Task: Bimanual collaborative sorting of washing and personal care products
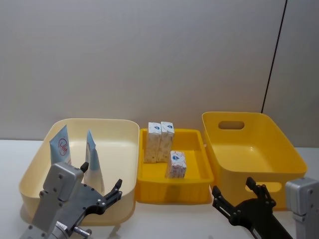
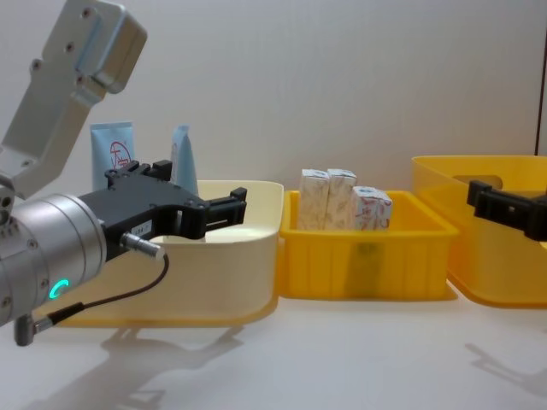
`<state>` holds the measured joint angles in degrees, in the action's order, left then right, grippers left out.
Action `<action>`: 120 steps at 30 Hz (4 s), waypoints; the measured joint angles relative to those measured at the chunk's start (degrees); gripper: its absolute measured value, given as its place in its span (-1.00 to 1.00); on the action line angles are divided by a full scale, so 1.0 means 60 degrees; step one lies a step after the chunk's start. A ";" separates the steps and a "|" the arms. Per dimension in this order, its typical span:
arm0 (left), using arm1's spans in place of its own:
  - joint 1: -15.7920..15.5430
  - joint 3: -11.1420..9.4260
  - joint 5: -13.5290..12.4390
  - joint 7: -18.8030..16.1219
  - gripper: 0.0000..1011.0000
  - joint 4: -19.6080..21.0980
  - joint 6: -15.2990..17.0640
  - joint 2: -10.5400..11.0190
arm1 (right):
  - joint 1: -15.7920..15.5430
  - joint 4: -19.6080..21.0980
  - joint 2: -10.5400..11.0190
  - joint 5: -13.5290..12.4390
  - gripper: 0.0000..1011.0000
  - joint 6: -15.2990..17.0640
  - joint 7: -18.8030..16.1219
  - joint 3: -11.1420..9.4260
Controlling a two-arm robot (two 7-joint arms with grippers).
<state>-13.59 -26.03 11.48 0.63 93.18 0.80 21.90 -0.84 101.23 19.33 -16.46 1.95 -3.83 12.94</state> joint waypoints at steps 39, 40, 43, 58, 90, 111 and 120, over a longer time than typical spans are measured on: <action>0.0000 0.0000 0.0000 0.0000 0.98 0.0000 0.0000 0.0000 | 0.1721 0.0339 -0.0340 -0.0243 0.98 0.3409 0.0089 0.0169; 0.0000 0.0000 0.0000 0.0000 0.98 0.0000 0.0000 0.0000 | 0.1873 0.0302 -0.0391 -0.0272 0.98 0.3704 0.0089 0.0215; 0.0000 0.0000 0.0000 0.0000 0.98 0.0000 0.0000 0.0000 | 0.2211 0.0175 -0.0520 -0.0322 0.98 0.4298 0.0089 0.0345; 0.0000 0.0001 0.0001 0.0000 0.98 0.0000 0.0000 0.0000 | 0.3603 -0.0880 -0.1196 -0.0256 0.98 0.5987 0.0070 0.1067; 0.0000 0.0000 0.0001 0.0000 0.98 0.0000 0.0000 0.0000 | 0.4877 -0.2478 -0.2490 0.0123 0.98 0.7246 0.1048 0.0878; 0.0000 0.0000 0.0000 0.0000 0.98 0.0000 0.0000 0.0000 | 0.5441 -0.3626 -0.2930 0.0195 0.98 0.7376 0.1158 0.0705; 0.0000 0.0000 0.0000 0.0000 0.98 0.0000 0.0000 0.0000 | 0.5587 -0.3939 -0.3015 0.0239 0.98 0.7286 0.1068 0.0678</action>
<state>-13.59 -26.02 11.48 0.63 93.18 0.80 21.89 32.68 77.60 1.24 -15.03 45.66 2.58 17.01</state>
